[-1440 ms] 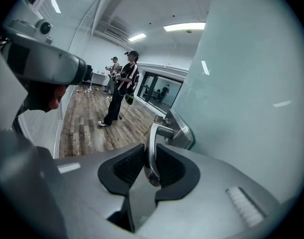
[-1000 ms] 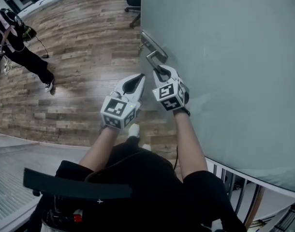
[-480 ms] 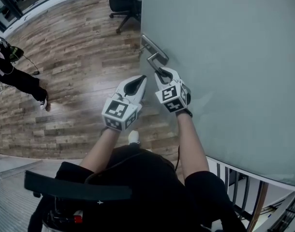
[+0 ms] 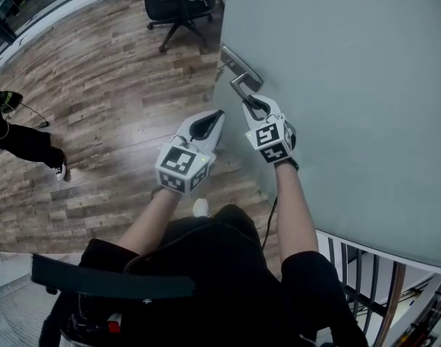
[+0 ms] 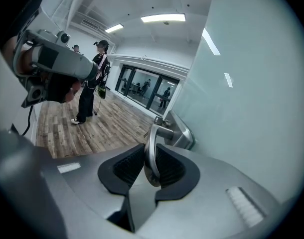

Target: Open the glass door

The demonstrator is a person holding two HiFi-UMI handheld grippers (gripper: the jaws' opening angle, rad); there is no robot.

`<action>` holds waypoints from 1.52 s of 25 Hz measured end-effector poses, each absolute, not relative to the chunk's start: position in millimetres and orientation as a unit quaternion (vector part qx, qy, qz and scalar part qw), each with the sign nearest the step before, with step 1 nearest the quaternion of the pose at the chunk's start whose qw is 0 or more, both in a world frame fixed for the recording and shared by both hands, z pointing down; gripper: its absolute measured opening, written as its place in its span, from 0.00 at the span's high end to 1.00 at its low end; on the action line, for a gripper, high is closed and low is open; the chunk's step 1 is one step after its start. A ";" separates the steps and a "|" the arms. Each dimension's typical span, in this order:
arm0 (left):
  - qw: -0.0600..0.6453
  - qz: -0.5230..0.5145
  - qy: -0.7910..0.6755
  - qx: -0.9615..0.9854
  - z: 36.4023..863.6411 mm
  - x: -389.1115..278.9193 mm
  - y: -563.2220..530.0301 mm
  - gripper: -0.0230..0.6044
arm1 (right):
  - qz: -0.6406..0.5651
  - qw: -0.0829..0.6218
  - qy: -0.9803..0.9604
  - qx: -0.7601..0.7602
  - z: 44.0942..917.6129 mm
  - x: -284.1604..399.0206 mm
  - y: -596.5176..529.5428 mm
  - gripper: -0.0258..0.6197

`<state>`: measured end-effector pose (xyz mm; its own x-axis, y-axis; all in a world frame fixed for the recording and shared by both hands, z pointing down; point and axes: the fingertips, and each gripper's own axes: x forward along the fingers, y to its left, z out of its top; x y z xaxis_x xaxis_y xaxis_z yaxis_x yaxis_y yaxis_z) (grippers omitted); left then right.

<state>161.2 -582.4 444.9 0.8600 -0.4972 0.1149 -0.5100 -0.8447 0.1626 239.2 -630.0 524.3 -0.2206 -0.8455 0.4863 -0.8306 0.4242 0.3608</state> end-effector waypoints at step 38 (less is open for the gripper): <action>0.092 0.048 -0.225 0.969 464.9 273.7 -648.9 0.97 | 0.034 0.303 -0.730 0.612 535.6 341.6 -680.4 0.85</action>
